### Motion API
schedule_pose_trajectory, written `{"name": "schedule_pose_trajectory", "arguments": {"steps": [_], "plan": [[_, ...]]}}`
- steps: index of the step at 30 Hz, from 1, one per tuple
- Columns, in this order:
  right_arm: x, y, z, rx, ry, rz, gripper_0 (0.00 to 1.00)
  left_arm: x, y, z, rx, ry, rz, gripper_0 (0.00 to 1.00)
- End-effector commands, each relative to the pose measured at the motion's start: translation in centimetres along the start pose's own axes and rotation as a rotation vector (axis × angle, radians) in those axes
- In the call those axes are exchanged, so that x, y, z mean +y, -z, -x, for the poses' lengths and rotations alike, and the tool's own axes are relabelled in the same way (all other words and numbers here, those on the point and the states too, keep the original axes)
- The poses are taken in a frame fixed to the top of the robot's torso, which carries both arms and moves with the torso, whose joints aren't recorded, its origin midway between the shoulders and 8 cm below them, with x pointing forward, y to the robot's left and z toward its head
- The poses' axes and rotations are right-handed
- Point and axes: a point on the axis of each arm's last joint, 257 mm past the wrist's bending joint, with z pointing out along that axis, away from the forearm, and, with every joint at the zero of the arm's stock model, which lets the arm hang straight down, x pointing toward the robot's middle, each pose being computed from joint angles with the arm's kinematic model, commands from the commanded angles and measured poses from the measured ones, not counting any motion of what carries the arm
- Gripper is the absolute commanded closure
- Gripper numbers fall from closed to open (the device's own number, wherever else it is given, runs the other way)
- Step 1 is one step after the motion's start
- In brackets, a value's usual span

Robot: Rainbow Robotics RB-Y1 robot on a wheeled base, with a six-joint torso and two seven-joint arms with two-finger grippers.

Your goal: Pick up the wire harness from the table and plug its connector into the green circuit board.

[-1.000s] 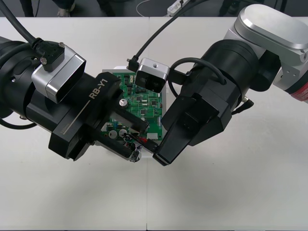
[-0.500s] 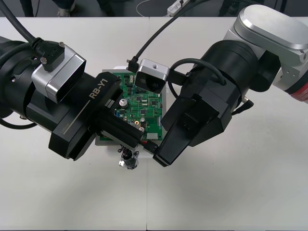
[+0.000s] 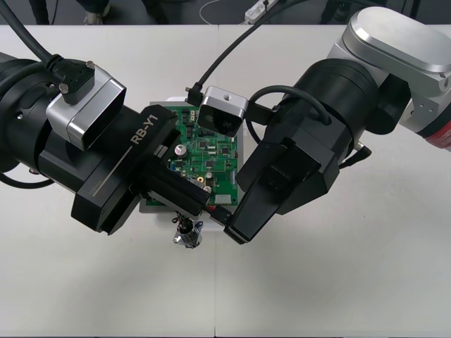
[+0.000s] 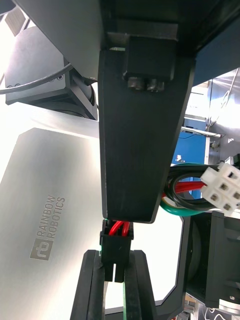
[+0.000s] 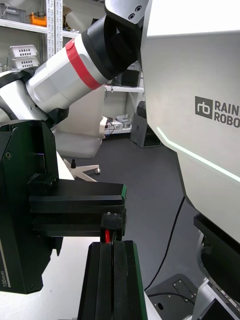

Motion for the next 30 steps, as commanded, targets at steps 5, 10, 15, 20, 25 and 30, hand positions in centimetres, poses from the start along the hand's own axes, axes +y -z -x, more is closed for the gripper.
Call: {"name": "schedule_pose_trajectory", "arguments": {"steps": [5, 10, 15, 20, 25, 30], "plan": [[1.41, -0.27, -0.05, 0.031, 0.055, -0.007, 1.00, -0.65, -0.91, 1.15, 0.002, 0.004, -0.060, 1.00], [1.73, -0.12, 0.19, 0.026, 0.084, -0.012, 1.00, -0.65, -0.91, 1.15, 0.002, 0.004, -0.060, 1.00], [1.82, -0.19, 0.13, 0.029, 0.085, -0.010, 1.00, -0.62, -0.89, 1.14, 0.001, 0.003, -0.059, 1.00], [1.79, -0.18, 0.12, 0.028, 0.084, -0.009, 1.00, -0.58, -0.87, 1.12, 0.001, 0.005, -0.058, 1.00], [1.81, -0.22, 0.09, 0.029, 0.085, -0.009, 0.23, -0.58, -0.87, 1.12, 0.001, 0.006, -0.058, 1.00], [1.79, -0.18, 0.12, 0.028, 0.084, -0.009, 0.03, -0.57, -0.87, 1.15, 0.001, 0.002, -0.059, 1.00]]}}
